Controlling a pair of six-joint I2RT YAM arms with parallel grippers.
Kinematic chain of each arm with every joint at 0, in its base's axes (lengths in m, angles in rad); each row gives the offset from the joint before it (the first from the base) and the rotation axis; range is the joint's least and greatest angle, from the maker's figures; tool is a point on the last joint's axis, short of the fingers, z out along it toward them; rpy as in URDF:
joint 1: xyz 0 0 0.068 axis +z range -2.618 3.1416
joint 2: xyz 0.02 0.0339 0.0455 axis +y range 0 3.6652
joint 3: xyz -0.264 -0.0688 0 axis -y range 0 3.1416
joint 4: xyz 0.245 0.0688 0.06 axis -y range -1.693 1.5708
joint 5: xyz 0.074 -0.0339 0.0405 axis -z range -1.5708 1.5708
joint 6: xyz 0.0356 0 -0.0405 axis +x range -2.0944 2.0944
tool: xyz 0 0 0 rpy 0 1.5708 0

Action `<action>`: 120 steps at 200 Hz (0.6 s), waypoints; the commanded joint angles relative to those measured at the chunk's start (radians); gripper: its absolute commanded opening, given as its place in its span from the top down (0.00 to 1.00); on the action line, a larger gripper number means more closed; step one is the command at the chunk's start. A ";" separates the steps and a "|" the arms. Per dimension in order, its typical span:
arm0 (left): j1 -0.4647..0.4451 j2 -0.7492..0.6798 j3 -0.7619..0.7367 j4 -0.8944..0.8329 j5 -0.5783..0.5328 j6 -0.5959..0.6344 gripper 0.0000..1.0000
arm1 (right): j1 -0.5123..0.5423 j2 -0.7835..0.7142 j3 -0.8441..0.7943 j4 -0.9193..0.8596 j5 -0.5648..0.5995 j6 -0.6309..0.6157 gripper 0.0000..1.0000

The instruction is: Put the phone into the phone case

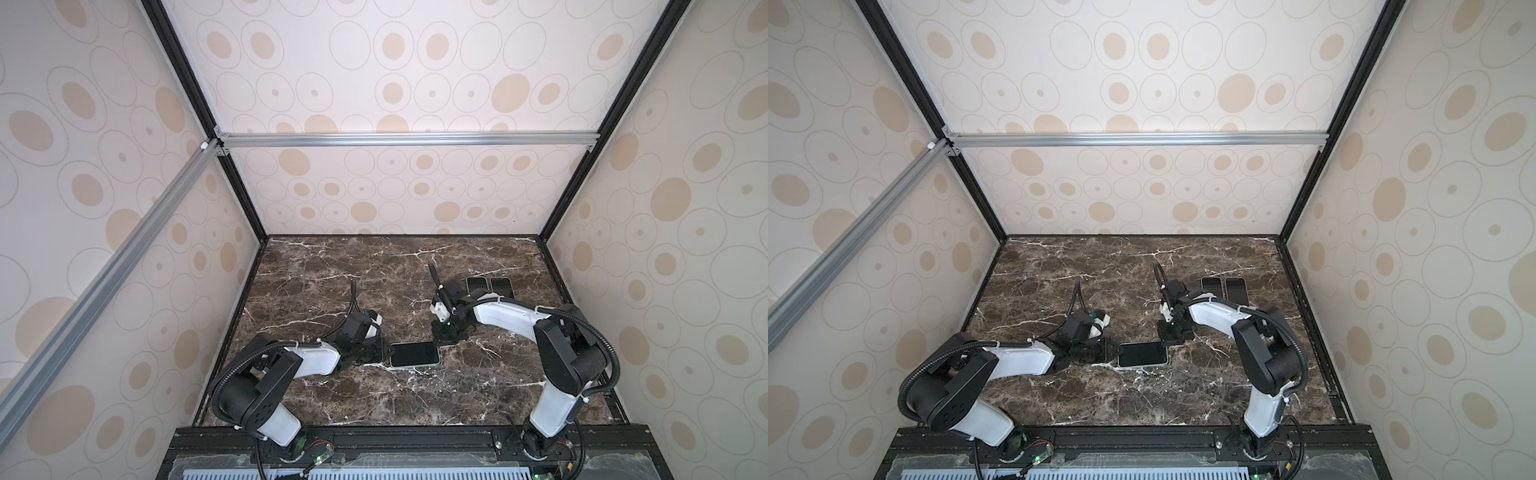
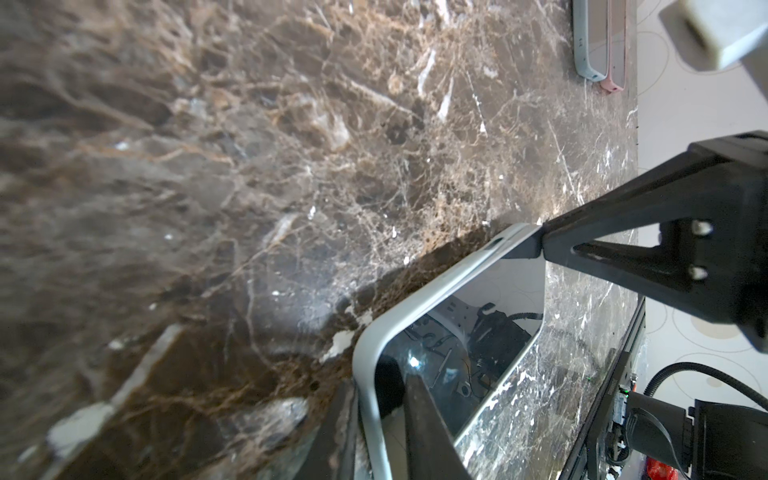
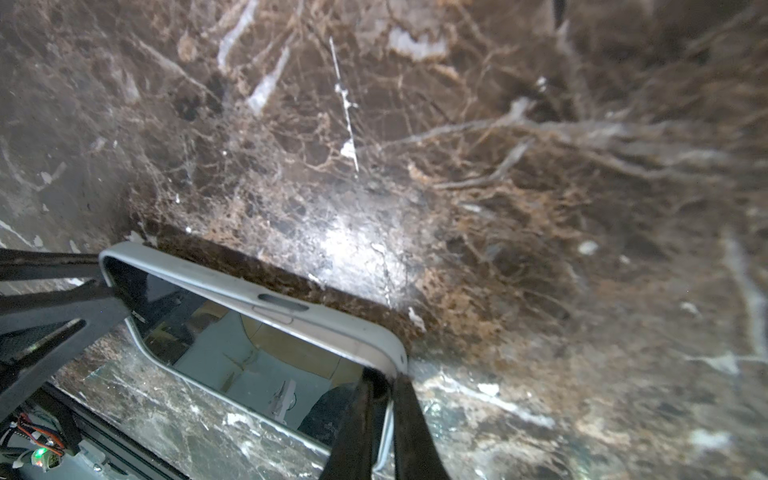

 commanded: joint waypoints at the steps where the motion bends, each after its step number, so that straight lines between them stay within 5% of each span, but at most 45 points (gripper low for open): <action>1: -0.002 0.022 -0.002 0.019 -0.003 0.005 0.78 | 0.055 0.122 -0.040 0.015 0.049 0.011 0.88; 120: -0.002 0.005 -0.018 0.019 -0.003 -0.003 0.79 | 0.095 0.218 -0.020 0.034 0.077 0.041 0.88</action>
